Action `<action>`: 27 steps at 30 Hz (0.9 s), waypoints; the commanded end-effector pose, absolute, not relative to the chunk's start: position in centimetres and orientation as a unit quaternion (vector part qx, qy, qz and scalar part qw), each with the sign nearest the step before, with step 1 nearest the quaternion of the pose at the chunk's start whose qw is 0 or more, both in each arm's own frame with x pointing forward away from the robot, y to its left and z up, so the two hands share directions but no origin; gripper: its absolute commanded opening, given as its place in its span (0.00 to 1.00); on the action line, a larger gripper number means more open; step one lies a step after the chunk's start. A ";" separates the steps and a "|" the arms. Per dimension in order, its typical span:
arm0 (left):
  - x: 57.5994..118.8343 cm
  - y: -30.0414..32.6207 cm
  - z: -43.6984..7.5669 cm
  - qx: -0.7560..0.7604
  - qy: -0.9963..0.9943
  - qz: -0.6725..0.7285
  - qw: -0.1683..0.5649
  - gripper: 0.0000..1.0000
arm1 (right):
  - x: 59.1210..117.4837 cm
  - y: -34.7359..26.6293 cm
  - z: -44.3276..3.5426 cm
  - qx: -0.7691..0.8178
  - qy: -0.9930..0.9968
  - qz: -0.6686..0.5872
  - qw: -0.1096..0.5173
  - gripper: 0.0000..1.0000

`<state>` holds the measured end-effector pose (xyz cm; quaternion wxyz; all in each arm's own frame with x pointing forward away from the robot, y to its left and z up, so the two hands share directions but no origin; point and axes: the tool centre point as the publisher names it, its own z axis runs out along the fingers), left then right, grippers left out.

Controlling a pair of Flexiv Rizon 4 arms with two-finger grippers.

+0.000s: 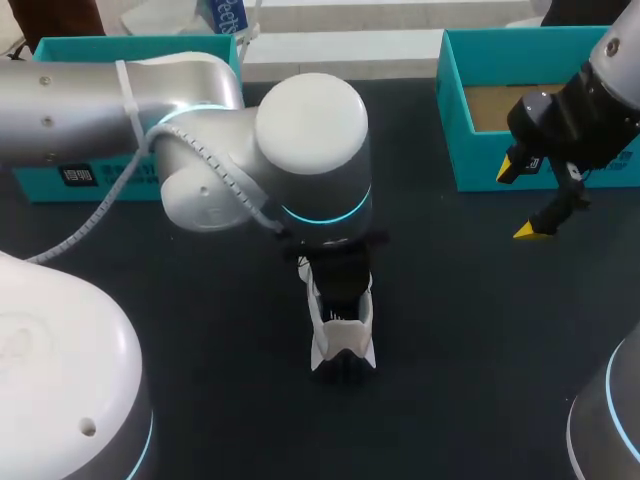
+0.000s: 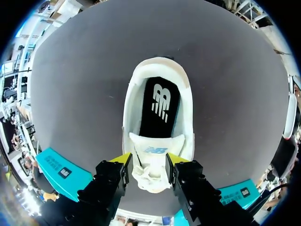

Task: Take the shoe out of the shoebox, open the shoe tongue, remove and reinsert the insole, then place the shoe into the shoebox

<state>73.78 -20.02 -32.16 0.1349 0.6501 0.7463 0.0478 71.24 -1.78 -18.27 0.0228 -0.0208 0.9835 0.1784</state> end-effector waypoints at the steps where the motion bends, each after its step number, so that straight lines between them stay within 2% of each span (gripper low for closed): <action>1: 73.6 -19.6 -32.4 0.651 0.746 0.042 0.132 0.46 | 71.4 -1.7 -18.4 -0.021 0.984 0.177 0.022 1.00; 8: 72.7 -19.8 -33.0 0.657 0.743 0.043 0.118 0.44 | 71.4 -1.7 -18.4 -0.021 0.984 0.177 0.022 1.00; 13: 72.7 -18.3 -29.4 0.603 0.789 0.030 0.110 0.47 | 71.4 -1.7 -18.4 -0.021 0.984 0.177 0.022 1.00; 14: 72.8 -17.7 -28.5 0.571 0.815 0.025 0.097 0.55 | 71.4 -1.7 -18.4 -0.021 0.984 0.177 0.022 1.00; 16: 72.5 -16.8 -27.5 0.536 0.839 0.008 0.094 1.00 | 71.4 -1.7 -18.4 -0.021 0.984 0.177 0.022 1.00; 27: 72.2 -16.5 -27.4 0.537 0.839 -0.002 0.087 1.00 | 71.4 -1.7 -18.4 -0.021 0.984 0.177 0.022 1.00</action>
